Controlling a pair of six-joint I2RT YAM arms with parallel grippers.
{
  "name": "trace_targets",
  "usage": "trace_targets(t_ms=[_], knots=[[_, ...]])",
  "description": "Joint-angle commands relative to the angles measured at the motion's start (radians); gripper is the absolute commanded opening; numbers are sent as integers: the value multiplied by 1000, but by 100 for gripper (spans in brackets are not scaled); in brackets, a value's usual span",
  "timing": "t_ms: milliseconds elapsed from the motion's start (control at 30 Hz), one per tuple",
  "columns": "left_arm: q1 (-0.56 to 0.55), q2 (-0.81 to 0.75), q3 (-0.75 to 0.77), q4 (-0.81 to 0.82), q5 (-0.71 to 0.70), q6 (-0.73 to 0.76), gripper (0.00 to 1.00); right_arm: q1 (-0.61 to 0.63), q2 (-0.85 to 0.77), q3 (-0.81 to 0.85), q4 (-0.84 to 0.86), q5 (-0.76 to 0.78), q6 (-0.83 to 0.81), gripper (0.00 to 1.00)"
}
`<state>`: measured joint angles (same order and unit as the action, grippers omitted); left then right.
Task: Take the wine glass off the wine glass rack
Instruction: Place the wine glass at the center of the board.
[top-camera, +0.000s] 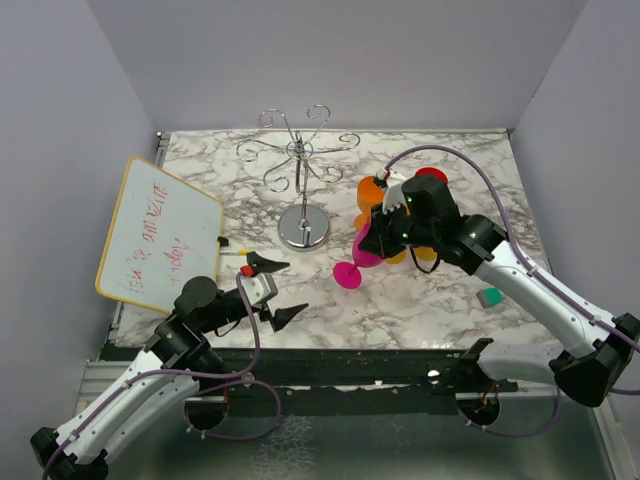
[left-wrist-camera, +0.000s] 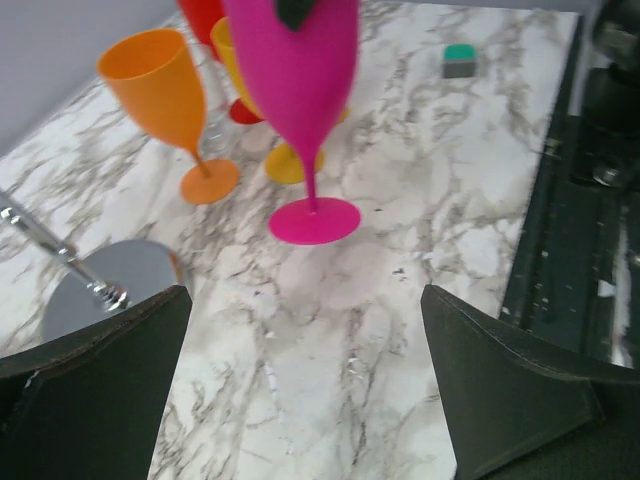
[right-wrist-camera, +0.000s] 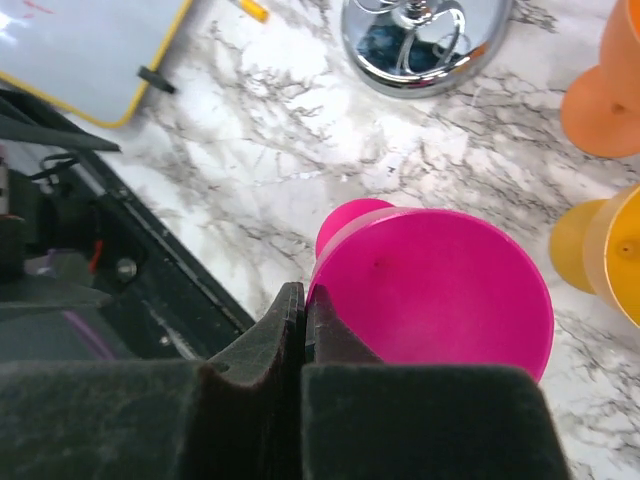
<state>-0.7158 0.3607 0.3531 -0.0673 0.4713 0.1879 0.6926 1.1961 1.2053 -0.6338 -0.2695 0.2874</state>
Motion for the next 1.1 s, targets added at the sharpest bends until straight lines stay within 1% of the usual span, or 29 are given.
trace_targets(t_ms=[0,133,300,567,733,933,1067], knots=[[-1,-29,-3,-3,-274,-33,99,68,21,12,-25,336,10,1],[0,-38,-4,-27,-305,-27,99,91,38,-6,-7,429,26,1],[1,-41,-4,-32,-330,-15,99,100,57,-39,40,445,45,1],[3,-40,-4,-45,-351,-1,99,128,109,-63,61,489,49,4],[3,-41,-5,-50,-368,8,99,148,138,-70,60,544,32,9],[4,-49,-3,-52,-388,10,99,162,173,-54,34,553,11,14],[4,-54,-3,-51,-404,5,99,167,184,-38,16,549,-8,20]])
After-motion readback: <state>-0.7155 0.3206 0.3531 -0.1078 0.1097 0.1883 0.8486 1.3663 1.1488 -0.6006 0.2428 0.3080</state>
